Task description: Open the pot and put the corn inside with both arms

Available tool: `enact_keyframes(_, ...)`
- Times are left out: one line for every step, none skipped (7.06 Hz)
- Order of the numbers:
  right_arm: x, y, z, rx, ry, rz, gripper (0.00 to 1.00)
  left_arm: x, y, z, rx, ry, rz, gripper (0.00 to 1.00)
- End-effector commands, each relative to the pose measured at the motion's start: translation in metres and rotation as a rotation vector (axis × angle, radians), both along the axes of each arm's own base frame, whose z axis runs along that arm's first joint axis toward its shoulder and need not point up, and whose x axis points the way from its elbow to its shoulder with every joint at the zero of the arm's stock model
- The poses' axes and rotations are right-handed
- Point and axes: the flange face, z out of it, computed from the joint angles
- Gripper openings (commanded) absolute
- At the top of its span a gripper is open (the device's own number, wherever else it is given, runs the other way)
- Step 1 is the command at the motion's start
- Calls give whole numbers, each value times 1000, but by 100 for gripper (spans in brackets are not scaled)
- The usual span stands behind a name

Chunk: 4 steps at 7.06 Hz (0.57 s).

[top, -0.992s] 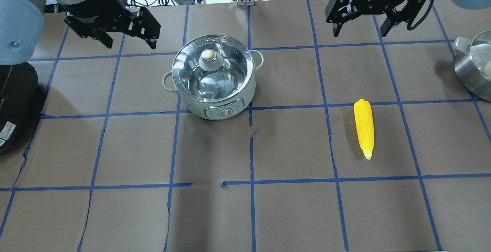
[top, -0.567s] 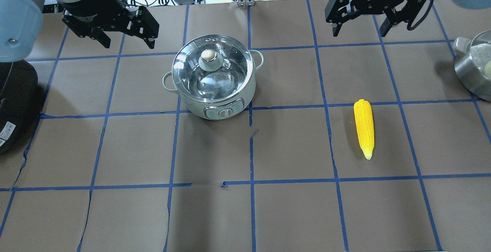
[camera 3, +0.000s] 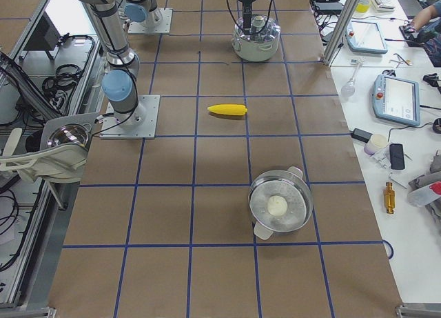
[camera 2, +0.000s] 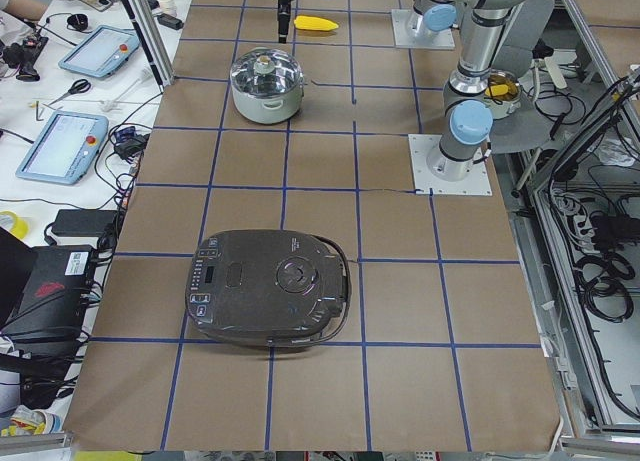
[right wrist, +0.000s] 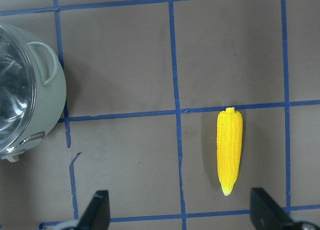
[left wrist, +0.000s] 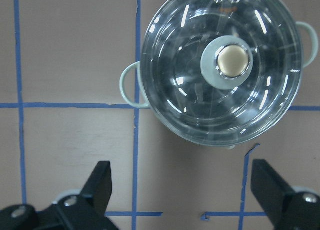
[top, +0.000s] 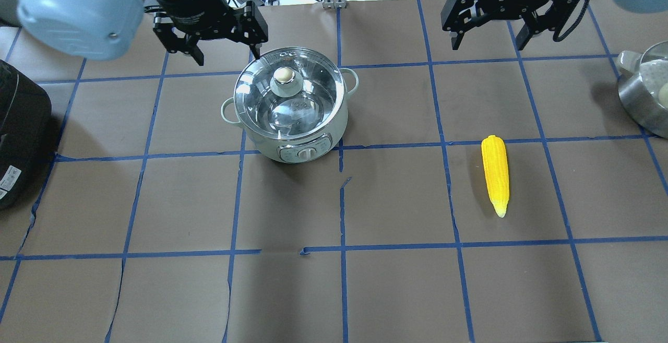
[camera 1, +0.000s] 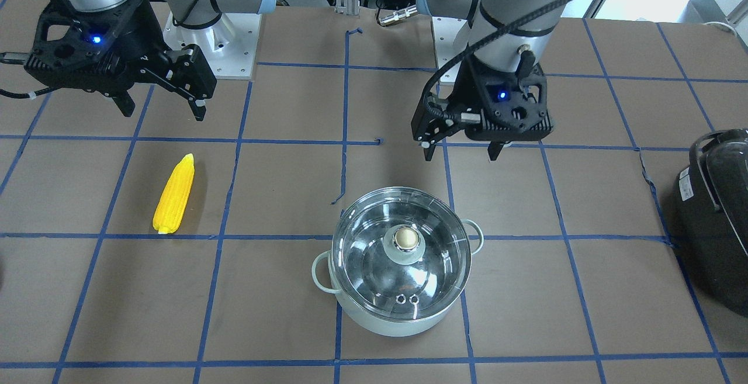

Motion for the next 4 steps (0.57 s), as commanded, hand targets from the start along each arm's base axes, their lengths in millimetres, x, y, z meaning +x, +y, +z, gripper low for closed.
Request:
enact_keyframes(-1,0,0,0,3,-1,100,-33,-42,-58,21,7,61,100)
enact_keyframes(-1,0,0,0,3,-1,100,-45,-52,-75,7,17,53,100)
enact_keyframes(-1,0,-1,3,3,-1,100,-51,-60,-98,27,4,34,100)
enact_keyframes(-1,0,-1,2,3,-1,100,-52,-66,-115,30,-3,17,100)
